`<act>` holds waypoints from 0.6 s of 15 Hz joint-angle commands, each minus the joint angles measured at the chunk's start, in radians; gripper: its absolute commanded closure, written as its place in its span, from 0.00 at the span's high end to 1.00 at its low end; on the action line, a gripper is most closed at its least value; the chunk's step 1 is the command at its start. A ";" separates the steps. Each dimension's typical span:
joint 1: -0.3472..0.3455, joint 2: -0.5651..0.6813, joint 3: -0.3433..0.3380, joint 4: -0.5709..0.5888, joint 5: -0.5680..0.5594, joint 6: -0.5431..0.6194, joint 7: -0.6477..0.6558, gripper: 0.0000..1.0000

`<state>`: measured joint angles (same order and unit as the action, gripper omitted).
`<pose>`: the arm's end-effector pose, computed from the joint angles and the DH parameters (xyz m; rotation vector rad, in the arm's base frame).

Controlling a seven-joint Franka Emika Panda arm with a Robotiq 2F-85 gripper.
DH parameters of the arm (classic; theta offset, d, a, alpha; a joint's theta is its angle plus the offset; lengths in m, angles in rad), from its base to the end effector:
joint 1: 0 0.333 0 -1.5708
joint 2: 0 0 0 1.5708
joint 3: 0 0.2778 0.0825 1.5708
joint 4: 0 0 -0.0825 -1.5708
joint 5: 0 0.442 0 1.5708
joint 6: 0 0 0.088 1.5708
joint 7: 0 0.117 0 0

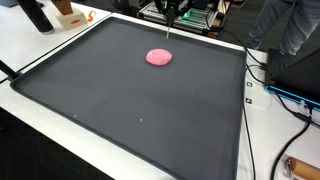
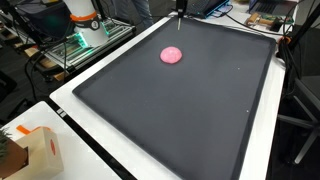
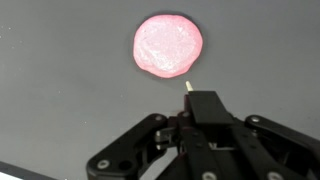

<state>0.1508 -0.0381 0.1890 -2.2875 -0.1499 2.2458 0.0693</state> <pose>0.5257 0.1796 0.2832 2.9692 0.5471 0.0312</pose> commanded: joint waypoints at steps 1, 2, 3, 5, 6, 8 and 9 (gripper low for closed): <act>0.046 0.074 0.042 0.078 -0.144 -0.120 0.155 0.03; 0.060 0.094 0.052 0.097 -0.172 -0.149 0.188 0.03; 0.078 0.120 0.061 0.119 -0.197 -0.184 0.226 0.03; 0.111 0.167 0.072 0.158 -0.228 -0.238 0.285 0.03; 0.128 0.191 0.075 0.176 -0.243 -0.256 0.316 0.03; 0.159 0.235 0.073 0.206 -0.273 -0.270 0.366 0.03; 0.175 0.257 0.070 0.219 -0.289 -0.277 0.391 0.03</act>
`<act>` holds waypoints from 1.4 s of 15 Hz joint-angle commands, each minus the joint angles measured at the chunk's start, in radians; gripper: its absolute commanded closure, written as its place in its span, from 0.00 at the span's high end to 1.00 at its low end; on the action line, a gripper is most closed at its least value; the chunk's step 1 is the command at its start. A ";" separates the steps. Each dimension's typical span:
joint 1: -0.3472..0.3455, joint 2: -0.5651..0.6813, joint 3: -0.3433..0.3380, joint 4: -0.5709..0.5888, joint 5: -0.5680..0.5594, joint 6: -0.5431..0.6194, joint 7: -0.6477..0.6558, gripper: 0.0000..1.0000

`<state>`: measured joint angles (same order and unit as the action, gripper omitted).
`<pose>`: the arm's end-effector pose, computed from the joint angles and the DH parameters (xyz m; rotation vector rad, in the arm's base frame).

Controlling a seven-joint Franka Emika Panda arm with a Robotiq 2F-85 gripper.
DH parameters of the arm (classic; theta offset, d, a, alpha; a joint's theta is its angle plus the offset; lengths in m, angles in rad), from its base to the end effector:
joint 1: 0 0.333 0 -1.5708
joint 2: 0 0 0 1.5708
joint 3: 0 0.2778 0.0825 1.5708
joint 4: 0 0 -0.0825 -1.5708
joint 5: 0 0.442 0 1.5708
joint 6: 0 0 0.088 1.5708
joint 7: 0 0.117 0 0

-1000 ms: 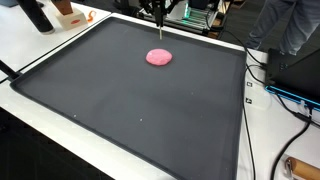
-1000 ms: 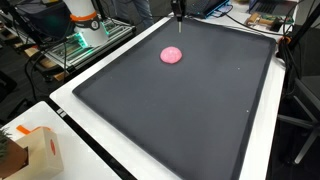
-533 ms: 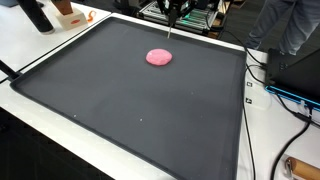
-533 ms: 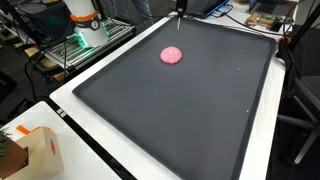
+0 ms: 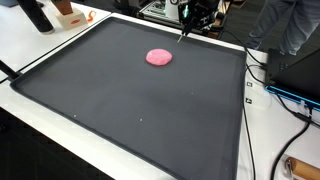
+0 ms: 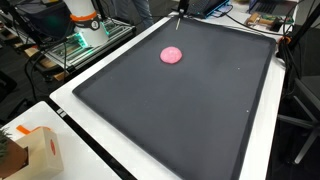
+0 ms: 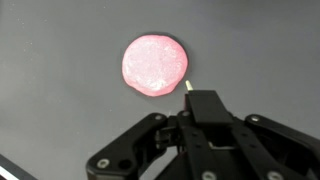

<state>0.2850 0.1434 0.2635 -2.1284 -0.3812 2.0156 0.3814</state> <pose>0.4997 0.2779 0.2443 2.7262 0.5212 -0.1276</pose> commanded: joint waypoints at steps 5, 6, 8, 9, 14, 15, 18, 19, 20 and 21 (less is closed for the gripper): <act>0.120 0.179 -0.028 0.122 -0.168 -0.122 0.213 0.03; 0.135 0.197 -0.032 0.133 -0.187 -0.139 0.232 0.03; 0.159 0.227 -0.037 0.152 -0.213 -0.167 0.264 0.03; 0.168 0.241 -0.038 0.160 -0.221 -0.179 0.274 0.03; 0.207 0.307 -0.046 0.205 -0.246 -0.246 0.319 0.03; 0.212 0.316 -0.047 0.212 -0.246 -0.253 0.323 0.03; 0.226 0.342 -0.053 0.230 -0.247 -0.272 0.337 0.03; 0.228 0.349 -0.055 0.234 -0.245 -0.277 0.340 0.03; 0.227 0.354 -0.056 0.238 -0.239 -0.280 0.338 0.03; 0.227 0.359 -0.057 0.242 -0.237 -0.283 0.338 0.03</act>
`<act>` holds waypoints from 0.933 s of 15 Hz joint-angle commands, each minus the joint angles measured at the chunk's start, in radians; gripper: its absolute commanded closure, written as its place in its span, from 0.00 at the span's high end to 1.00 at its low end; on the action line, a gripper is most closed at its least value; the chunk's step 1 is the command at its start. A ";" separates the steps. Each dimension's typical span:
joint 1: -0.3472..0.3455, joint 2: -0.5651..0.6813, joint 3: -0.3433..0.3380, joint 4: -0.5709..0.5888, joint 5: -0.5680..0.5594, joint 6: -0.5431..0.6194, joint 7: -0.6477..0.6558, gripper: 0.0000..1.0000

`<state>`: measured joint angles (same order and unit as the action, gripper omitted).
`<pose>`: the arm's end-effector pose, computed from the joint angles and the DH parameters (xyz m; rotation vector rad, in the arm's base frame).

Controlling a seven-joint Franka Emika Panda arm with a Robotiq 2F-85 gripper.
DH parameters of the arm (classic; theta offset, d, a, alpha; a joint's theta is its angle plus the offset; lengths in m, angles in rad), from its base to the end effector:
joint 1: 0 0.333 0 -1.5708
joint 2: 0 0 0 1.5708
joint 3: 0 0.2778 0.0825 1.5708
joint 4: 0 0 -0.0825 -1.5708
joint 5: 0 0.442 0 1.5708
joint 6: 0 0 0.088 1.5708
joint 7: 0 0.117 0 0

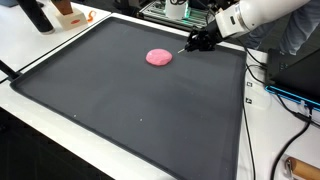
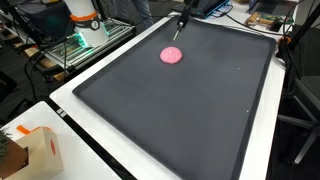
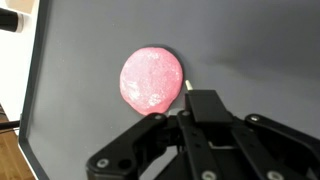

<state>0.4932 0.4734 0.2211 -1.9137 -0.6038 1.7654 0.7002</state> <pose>0.4711 0.3416 0.1437 2.3975 0.3960 -0.2007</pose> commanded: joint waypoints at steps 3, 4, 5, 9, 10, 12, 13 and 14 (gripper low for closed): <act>0.014 0.036 -0.018 0.032 -0.007 -0.025 0.007 0.03; 0.013 0.038 -0.020 0.034 -0.006 -0.024 0.004 0.03; 0.009 0.039 -0.021 0.034 -0.002 -0.020 -0.002 0.03; 0.000 0.038 -0.027 0.032 0.001 -0.008 -0.014 0.03; -0.002 0.037 -0.029 0.031 0.002 -0.005 -0.017 0.03; -0.013 0.032 -0.027 0.025 0.009 0.009 -0.036 0.03; -0.017 0.029 -0.027 0.023 0.011 0.016 -0.046 0.03; -0.021 0.027 -0.027 0.021 0.012 0.021 -0.056 0.03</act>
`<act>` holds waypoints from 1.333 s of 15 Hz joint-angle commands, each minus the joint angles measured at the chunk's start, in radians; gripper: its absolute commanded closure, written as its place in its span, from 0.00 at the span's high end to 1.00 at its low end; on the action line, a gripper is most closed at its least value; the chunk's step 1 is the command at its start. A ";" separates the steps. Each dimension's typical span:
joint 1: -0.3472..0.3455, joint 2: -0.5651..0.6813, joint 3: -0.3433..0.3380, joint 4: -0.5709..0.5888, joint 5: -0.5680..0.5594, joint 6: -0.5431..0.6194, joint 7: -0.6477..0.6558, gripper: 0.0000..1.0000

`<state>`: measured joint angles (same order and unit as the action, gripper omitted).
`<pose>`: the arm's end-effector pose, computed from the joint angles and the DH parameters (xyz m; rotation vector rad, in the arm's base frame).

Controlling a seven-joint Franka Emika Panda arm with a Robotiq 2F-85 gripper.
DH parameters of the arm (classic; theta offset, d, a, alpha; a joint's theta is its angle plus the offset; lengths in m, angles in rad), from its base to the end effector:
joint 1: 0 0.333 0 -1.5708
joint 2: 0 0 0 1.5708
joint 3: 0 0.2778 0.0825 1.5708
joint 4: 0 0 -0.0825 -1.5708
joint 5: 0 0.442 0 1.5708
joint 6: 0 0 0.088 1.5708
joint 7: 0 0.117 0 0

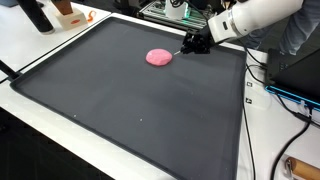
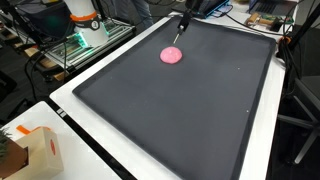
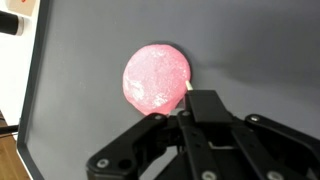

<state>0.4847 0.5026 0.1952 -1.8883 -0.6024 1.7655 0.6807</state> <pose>0.4861 0.3275 0.1355 2.3953 0.3770 -0.2275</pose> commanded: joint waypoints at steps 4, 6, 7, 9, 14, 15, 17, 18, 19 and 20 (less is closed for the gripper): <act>-0.039 -0.022 -0.003 -0.019 0.028 0.064 -0.084 0.03; -0.057 -0.040 -0.004 -0.031 0.034 0.101 -0.115 0.03; -0.065 -0.048 -0.005 -0.035 0.038 0.116 -0.130 0.03; -0.087 -0.074 -0.007 -0.050 0.052 0.154 -0.166 0.03; -0.150 -0.169 -0.022 -0.099 0.133 0.232 -0.271 0.03; -0.165 -0.196 -0.026 -0.115 0.152 0.239 -0.293 0.03; -0.199 -0.249 -0.030 -0.145 0.201 0.259 -0.347 0.03; -0.217 -0.276 -0.030 -0.161 0.230 0.270 -0.378 0.03; -0.233 -0.308 -0.032 -0.178 0.252 0.277 -0.404 0.03; -0.248 -0.333 -0.034 -0.191 0.277 0.283 -0.433 0.03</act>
<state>0.2789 0.2783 0.1645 -1.9840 -0.4002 1.9990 0.3271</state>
